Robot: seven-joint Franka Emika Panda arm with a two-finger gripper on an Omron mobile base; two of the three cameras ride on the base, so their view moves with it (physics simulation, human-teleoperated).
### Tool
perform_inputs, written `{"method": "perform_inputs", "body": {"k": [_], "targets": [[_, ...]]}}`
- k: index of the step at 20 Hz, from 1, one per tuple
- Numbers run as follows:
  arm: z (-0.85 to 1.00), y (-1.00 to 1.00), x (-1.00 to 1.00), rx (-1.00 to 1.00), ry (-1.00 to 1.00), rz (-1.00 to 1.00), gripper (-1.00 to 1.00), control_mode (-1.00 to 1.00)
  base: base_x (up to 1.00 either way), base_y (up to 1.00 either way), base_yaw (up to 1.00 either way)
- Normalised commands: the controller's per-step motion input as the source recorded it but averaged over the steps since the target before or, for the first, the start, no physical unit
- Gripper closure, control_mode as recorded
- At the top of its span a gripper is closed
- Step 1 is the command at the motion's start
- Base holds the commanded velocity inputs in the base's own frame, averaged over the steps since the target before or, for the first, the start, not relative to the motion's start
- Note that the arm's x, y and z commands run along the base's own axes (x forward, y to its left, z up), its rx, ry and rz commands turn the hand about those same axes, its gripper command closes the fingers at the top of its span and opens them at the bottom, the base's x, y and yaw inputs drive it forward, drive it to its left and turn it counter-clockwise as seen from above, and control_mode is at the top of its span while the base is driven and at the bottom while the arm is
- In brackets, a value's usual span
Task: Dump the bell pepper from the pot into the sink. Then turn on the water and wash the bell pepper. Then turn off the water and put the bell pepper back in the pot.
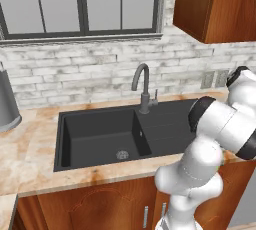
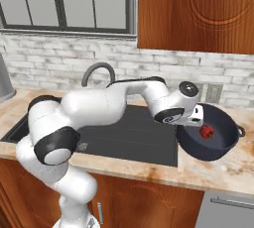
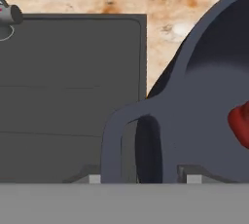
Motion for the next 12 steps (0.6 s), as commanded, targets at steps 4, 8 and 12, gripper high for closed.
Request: {"method": "perform_inputs", "body": {"k": [4,8,12], "targets": [[0.87,1.00,-0.53,0.00,-0.20,0.00,1.00,-1.00,0.00,0.00,0.00],[0.79,1.00,-0.36,0.00,-0.10,0.00,1.00,-1.00,0.00,0.00,0.00],[0.74,1.00,-0.24,0.00,-0.02,0.01,1.00,-1.00,0.00,0.00,0.00]]}}
